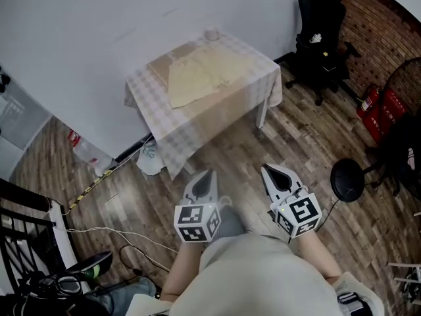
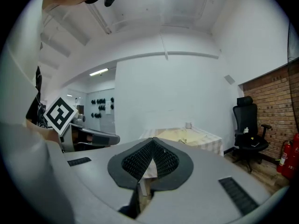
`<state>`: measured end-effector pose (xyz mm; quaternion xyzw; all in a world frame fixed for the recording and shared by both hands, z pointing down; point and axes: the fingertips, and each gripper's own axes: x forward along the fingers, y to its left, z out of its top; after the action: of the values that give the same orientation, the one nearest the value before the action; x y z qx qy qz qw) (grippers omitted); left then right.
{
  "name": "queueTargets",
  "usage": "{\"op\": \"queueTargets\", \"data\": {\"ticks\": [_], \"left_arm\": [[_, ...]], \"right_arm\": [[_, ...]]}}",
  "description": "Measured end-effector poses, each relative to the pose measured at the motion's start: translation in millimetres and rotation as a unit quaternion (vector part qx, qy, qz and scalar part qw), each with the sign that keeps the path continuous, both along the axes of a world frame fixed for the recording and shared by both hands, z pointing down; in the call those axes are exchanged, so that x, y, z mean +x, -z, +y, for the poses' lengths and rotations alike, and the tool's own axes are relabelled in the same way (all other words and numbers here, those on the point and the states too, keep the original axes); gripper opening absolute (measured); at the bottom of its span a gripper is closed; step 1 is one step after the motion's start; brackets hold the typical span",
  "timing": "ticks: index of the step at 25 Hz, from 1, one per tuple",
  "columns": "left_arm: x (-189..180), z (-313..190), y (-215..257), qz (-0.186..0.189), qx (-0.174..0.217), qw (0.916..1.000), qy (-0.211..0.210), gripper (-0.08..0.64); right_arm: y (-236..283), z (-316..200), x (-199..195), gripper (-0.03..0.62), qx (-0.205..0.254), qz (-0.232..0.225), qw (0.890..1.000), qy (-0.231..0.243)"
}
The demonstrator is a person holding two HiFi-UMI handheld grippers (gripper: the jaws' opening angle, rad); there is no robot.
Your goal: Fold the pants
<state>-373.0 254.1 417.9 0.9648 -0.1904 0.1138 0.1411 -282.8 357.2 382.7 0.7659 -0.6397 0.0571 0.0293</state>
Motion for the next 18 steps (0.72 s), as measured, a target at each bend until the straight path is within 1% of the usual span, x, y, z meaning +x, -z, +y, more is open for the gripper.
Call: {"op": "queueTargets", "data": {"ticks": [3,5,10,18], "left_arm": [[3.5,-12.5,-1.0,-0.002,-0.003,1.0,0.003,0.005],[5.9,-22.7,-3.6,-0.005,-0.005,1.0,0.005,0.005],[15.3,-56.6,-8.9,-0.012,-0.015,0.9998,0.009,0.005],[44.1,-117.0,-17.0,-0.013,-0.027,0.9994,0.018,0.005]], "right_arm": [[-1.3,-12.0,4.8,0.0,0.008,-0.019,1.0,0.0],[-3.1,-21.0,9.8,0.0,0.007,-0.023,1.0,-0.002],[-3.3,-52.8,24.4,0.002,0.0,-0.027,1.0,0.002],[-7.6,-112.6,56.1,0.002,-0.013,-0.024,0.999,0.021]]}}
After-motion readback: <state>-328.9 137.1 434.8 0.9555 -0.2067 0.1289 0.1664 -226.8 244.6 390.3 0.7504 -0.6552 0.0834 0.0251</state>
